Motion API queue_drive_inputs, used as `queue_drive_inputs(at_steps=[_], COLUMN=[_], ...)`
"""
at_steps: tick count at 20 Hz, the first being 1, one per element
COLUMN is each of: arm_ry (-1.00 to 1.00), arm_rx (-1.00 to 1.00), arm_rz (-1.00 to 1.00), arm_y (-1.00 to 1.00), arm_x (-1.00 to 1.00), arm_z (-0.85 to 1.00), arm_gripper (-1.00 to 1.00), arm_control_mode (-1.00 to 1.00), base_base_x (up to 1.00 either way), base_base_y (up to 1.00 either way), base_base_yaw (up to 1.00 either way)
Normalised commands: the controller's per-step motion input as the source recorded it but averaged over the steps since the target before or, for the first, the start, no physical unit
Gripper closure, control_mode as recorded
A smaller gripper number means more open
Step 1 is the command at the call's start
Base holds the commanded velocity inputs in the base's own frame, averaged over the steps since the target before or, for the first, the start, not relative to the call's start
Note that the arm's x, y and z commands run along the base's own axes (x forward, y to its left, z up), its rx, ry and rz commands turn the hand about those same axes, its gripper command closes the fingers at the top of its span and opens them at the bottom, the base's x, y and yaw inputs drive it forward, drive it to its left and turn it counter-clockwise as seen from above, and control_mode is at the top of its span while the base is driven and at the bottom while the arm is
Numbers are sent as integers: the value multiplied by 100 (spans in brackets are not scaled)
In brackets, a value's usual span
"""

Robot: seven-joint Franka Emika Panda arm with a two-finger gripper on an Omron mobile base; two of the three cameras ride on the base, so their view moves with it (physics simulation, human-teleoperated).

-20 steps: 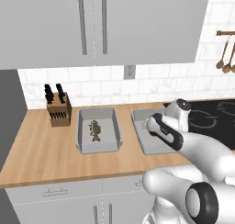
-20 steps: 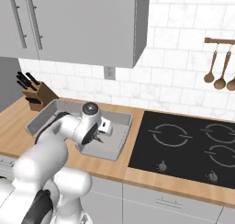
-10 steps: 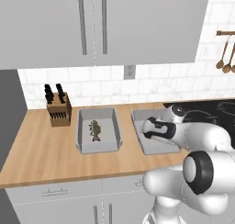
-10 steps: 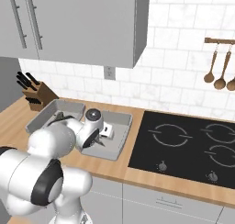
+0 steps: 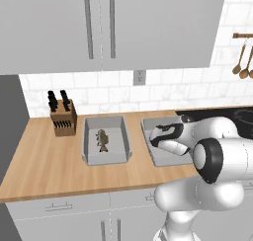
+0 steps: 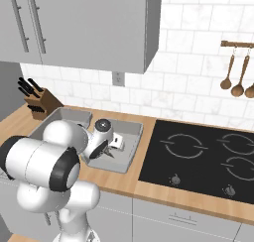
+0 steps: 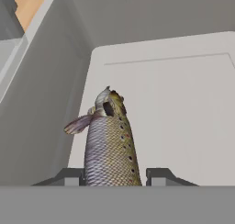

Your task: Place one lemon and one fish in each tupperware on the nearby counter, to pack two identical lunches.

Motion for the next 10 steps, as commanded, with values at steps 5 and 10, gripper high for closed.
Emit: queue_drive_inputs(at_steps=[5, 10], arm_ry=[0, 0], arm_rx=[0, 0], arm_rz=[0, 0], arm_y=[0, 0], arm_x=[28, 17], arm_z=[-30, -11], arm_gripper=[-100, -100], arm_control_mode=[-100, -100], base_base_x=[0, 0], base_base_y=[0, 0], base_base_yaw=[0, 0])
